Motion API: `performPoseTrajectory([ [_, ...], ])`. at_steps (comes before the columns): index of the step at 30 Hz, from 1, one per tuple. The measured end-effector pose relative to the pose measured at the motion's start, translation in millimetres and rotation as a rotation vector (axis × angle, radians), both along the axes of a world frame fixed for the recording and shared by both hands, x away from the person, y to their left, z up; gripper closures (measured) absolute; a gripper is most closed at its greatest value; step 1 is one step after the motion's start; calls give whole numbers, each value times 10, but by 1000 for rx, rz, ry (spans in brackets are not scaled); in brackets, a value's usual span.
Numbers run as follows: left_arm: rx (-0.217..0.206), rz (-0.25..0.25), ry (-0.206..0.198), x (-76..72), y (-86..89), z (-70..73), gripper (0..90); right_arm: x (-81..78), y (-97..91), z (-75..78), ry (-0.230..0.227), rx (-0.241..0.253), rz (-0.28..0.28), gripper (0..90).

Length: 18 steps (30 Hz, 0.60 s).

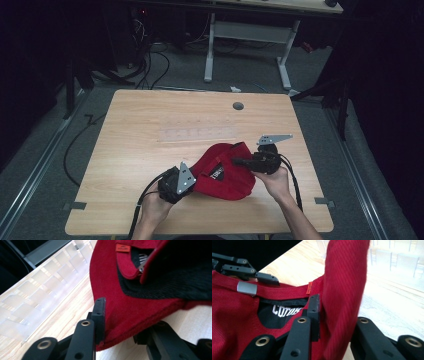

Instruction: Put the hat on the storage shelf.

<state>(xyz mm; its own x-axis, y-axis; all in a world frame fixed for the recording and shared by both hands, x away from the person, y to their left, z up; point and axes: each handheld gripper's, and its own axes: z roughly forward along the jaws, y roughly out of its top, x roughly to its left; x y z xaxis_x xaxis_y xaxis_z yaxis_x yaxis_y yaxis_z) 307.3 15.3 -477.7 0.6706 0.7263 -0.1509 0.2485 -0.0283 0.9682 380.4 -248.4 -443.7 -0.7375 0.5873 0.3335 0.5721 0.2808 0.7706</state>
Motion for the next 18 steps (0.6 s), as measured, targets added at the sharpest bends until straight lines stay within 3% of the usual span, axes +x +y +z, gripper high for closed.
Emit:
performPoseTrajectory([
  [11,9,-57,20,-25,-37,44,796,27,-90,27,-18,17,-46,705],
  [18,29,-81,33,-53,-42,47,838,59,-199,56,-35,80,-105,624],
])
